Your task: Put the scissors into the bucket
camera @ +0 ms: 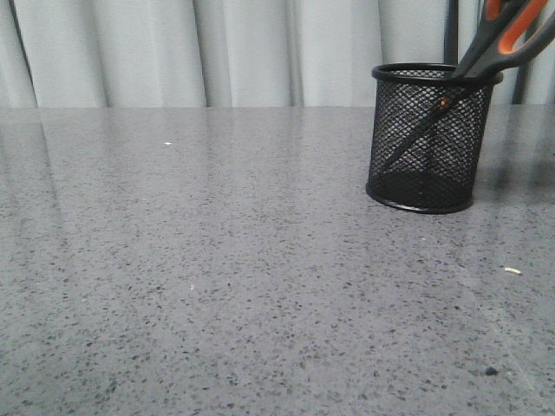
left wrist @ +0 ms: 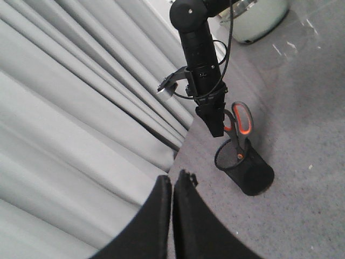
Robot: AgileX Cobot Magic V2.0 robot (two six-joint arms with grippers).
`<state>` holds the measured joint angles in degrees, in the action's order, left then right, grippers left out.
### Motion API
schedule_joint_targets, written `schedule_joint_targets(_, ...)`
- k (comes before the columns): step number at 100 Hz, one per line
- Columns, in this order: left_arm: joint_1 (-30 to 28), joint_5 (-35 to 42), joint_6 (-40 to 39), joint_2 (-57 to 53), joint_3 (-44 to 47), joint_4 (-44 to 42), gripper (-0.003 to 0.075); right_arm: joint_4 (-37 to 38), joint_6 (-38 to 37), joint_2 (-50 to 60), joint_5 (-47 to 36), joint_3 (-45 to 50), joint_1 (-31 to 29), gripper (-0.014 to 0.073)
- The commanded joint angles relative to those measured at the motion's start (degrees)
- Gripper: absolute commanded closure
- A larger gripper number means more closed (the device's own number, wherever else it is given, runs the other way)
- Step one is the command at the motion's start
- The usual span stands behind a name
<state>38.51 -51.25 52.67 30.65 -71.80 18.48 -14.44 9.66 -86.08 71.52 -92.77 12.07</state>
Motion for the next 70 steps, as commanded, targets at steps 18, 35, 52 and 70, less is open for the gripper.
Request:
schedule_joint_targets(18, 0.0, 21.2, -22.2, -0.5, 3.9, -11.7, 0.0740, -2.6, 0.2, 4.4, 2.2, -15.2, -0.2, 0.0485)
schedule_joint_targets(35, 0.0, 23.4, -45.4, -9.2, 14.1, -31.1, 0.0740, -2.8, 3.3, 16.1, -0.2, -9.7, 1.2, 0.0638)
schedule_joint_targets(52, 0.0, 25.3, -58.8, -22.5, 27.4, -40.4, 0.0740, -1.5, 3.4, 36.0, -13.0, 12.6, 2.2, 0.0638)
schedule_joint_targets(70, 0.0, 27.5, -60.1, -32.6, 39.4, -41.1, 0.0740, 5.1, 3.4, 61.6, -32.1, 42.4, 2.2, 0.0638)
